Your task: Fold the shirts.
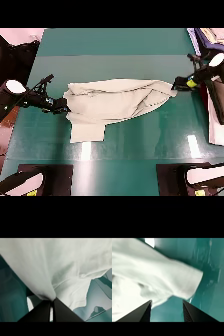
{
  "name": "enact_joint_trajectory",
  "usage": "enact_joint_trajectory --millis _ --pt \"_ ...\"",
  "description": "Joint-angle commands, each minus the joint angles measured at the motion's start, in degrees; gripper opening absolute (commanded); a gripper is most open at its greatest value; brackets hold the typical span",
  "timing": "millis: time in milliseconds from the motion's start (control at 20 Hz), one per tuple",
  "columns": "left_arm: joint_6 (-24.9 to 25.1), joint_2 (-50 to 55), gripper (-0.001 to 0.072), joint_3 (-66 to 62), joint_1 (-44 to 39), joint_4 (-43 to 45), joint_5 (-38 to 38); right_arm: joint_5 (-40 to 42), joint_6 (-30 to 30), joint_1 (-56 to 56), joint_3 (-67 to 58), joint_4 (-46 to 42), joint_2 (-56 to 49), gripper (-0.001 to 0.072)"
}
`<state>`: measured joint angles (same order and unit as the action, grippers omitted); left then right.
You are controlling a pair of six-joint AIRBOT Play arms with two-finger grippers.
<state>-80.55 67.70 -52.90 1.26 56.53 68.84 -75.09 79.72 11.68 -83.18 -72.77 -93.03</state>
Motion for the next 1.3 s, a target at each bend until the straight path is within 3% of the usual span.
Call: enact_joint_trajectory --millis 0,50,300,750,800,900,950,1050,1150,1250 --pt "0.0 0.0 0.0026 0.0 0.0 0.0 0.2 -3.6 -1.9 1.3 7.3 2.8 1.6 0.0340" --pt "0.0 0.0 0.0026 0.0 0.0 0.0 0.2 -3.3 -2.0 1.3 9.7 4.7 2.4 0.0305" --pt "0.0 0.0 0.0026 0.0 0.0 0.0 0.2 6.3 -2.2 0.7 18.7 12.9 4.6 0.0305" --pt "0.0 0.0 0.0026 0.0 0.0 -0.5 1.0 16.2 0.4 -3.0 21.0 13.1 4.6 0.0305" --pt "0.0 0.0 0.0026 0.0 0.0 -0.6 1.4 16.8 0.4 -3.5 21.0 13.1 4.6 0.0283" --pt "0.0 0.0 0.0026 0.0 0.0 -0.6 2.3 16.8 0.4 -3.8 21.0 12.7 4.6 0.0173" --pt "0.1 0.0 0.0026 0.0 0.0 -0.6 2.5 16.4 0.3 -3.8 21.0 12.7 4.6 0.0170" --pt "0.6 0.0 0.0026 0.0 0.0 -0.6 2.6 15.1 0.2 -3.7 21.0 12.7 4.7 0.0063" --pt "0.6 0.0 0.0026 0.0 0.0 -0.7 2.6 14.2 -0.7 -3.7 21.0 12.6 5.1 0.0018" --pt "1.1 0.0 0.0026 -0.1 0.0 -1.1 2.9 13.5 -0.8 -3.7 21.0 12.6 6.8 0.0017"
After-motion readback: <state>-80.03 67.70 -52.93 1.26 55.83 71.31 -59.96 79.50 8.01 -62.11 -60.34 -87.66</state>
